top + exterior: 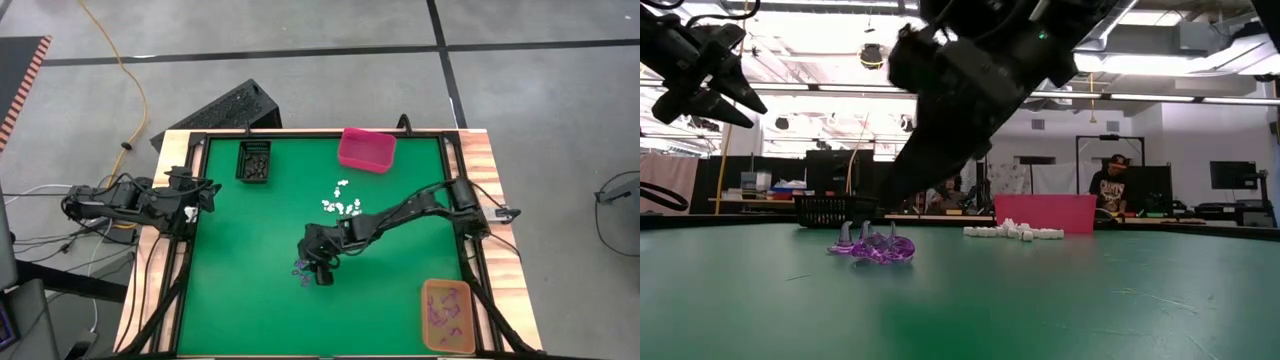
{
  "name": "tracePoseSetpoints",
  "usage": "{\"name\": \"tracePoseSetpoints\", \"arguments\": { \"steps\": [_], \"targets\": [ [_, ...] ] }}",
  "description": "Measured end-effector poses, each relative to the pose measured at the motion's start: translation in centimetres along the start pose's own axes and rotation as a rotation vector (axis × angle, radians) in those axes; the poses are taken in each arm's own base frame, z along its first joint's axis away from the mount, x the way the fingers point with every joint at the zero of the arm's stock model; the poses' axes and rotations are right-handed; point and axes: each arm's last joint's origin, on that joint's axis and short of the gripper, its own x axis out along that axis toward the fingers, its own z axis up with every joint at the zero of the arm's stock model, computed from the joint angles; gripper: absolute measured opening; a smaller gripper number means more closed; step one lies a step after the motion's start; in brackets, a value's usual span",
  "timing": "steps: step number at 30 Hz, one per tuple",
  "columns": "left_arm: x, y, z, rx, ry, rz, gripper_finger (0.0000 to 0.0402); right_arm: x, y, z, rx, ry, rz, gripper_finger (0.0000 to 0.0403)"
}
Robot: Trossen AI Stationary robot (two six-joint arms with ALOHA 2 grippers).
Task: Sort Halloween decoration
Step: Put the pink witch hat toy into the orange bin
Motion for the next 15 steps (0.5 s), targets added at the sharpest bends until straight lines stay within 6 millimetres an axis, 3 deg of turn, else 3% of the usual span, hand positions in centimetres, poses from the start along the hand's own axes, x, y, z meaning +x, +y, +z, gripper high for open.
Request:
{"name": "tracePoseSetpoints", "arguments": {
  "steps": [7,15],
  "targets": [
    [0.0,0.1,-0.1,-0.010,0.005,0.008,0.0183,1.9,-0.4,-0.4,-0.031,0.036,-0.005,0.0176],
    [0.0,0.1,-0.1,-0.012,0.002,0.011,0.0183,1.9,-0.7,-1.6,-0.015,0.159,-0.015,0.0171]
  ]
}}
